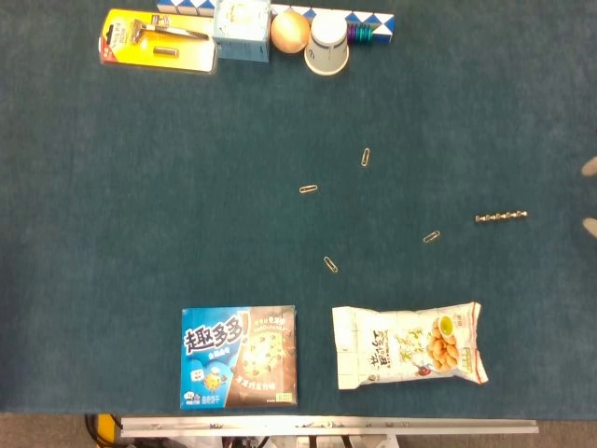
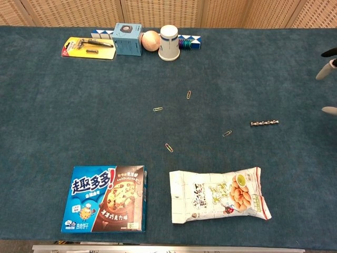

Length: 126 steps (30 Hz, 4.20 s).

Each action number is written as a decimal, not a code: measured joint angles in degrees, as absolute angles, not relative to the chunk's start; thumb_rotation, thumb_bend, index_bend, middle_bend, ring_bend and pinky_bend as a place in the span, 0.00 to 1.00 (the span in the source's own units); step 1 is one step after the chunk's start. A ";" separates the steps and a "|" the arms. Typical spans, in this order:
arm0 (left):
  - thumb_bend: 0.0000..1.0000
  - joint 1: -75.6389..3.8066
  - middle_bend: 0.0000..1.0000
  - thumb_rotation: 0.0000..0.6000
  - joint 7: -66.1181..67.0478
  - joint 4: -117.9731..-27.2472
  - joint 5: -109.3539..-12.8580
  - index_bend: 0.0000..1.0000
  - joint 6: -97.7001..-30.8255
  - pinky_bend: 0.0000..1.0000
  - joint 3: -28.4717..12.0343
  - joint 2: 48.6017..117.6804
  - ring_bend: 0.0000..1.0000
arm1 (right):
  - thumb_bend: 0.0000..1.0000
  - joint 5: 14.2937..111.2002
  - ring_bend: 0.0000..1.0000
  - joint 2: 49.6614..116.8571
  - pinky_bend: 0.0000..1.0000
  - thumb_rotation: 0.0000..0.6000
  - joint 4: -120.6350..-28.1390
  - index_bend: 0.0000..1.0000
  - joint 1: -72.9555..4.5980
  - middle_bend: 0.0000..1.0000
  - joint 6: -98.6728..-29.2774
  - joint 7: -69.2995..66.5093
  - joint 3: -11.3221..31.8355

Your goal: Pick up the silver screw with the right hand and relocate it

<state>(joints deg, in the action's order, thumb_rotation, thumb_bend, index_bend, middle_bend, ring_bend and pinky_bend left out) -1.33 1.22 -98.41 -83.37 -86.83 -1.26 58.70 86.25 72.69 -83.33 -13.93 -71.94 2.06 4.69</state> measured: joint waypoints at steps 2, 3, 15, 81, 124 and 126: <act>0.00 -1.33 0.43 1.00 1.20 -98.52 -83.35 0.53 -86.82 0.60 -1.31 58.67 0.46 | 0.11 85.29 0.09 73.28 0.37 1.00 -82.60 0.41 -15.25 0.16 -69.85 2.60 5.01; 0.00 -1.31 0.43 1.00 1.15 -98.50 -83.26 0.53 -86.81 0.60 -1.36 58.66 0.46 | 0.12 84.67 0.09 73.76 0.36 1.00 -82.13 0.41 -16.10 0.16 -68.74 3.21 5.19; 0.00 -1.27 0.43 1.00 0.41 -98.36 -83.18 0.53 -86.48 0.60 -1.51 58.39 0.46 | 0.23 80.42 0.07 77.39 0.31 1.00 -80.51 0.41 -19.87 0.14 -62.30 9.14 5.18; 0.00 -1.29 0.43 1.00 -0.53 -98.67 -82.32 0.52 -85.24 0.60 -1.88 57.47 0.46 | 0.26 71.87 0.00 88.52 0.15 1.00 -73.89 0.52 -24.69 0.09 -56.75 26.35 1.90; 0.00 -1.09 0.43 1.00 -1.29 -98.82 -82.29 0.52 -85.50 0.60 -2.01 57.04 0.46 | 0.31 72.59 0.00 83.11 0.15 1.00 -84.23 0.64 -24.53 0.13 -60.73 29.01 1.12; 0.00 -1.05 0.43 1.00 -1.41 -98.82 -82.33 0.52 -85.62 0.60 -2.03 57.00 0.46 | 0.30 73.43 0.00 81.86 0.15 1.00 -86.58 0.64 -24.39 0.13 -61.63 29.78 0.92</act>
